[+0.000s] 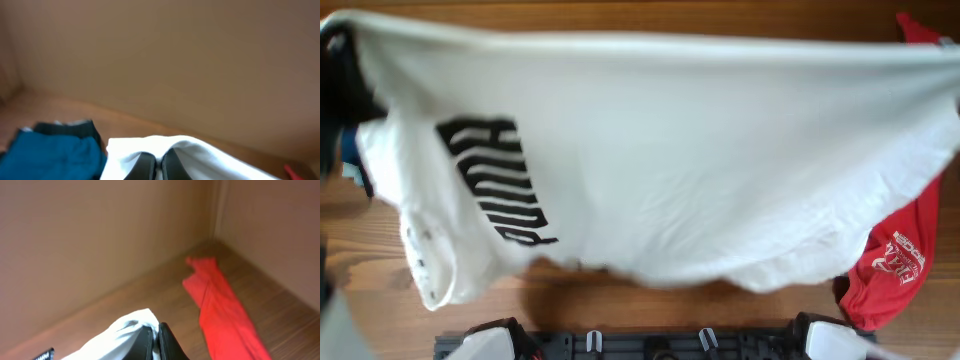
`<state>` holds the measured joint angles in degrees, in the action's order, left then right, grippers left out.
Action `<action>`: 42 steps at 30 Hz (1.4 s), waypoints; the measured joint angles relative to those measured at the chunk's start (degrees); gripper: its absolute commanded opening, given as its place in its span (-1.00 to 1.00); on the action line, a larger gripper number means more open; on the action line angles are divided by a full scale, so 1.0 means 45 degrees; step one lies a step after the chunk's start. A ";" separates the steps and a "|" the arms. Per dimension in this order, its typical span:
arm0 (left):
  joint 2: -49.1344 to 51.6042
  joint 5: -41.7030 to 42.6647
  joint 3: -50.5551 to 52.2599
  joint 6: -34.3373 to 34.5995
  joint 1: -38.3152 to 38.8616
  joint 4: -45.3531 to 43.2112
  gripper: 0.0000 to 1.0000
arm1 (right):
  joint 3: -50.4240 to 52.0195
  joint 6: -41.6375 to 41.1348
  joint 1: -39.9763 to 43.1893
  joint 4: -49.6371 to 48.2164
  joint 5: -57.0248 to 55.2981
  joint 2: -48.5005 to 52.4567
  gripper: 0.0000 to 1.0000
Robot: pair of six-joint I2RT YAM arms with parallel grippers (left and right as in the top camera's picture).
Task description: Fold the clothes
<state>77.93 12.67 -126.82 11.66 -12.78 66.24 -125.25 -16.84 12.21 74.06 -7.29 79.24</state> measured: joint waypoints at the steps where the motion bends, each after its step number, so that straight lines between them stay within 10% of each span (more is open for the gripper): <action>1: 0.0612 0.0214 0.0000 -0.0005 0.0019 -0.0121 -0.92 | 0.0000 0.0092 -0.0005 -0.0189 0.0238 0.0826 -0.92; 10: 0.7480 0.1841 0.0350 0.0010 0.0865 -0.3371 -0.92 | 0.0403 0.0714 -0.0034 -0.2696 0.2540 0.6805 -0.92; 16: 0.8184 0.2215 -0.0413 0.0505 0.0981 -0.4469 -0.93 | -0.1336 0.0165 0.0000 -0.3439 0.2953 0.6839 -0.92; 28: 0.6154 0.2497 -1.0025 0.0238 0.0296 0.1409 -0.92 | -0.5994 0.0015 0.0418 0.0078 0.1404 0.3133 -0.91; 34: 0.7067 0.2501 -0.8854 -0.1127 0.1229 0.5824 -0.92 | -0.3628 0.0257 0.0418 0.2385 0.0539 0.5022 -0.91; 42: 1.0535 0.1797 -0.2200 -0.2370 0.2079 0.6343 -0.92 | 0.1875 0.0986 0.0418 0.2001 0.0563 0.6980 -0.91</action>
<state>125.34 20.75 -136.73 0.99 -3.42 94.78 -116.81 -12.40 14.09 83.07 -4.75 110.65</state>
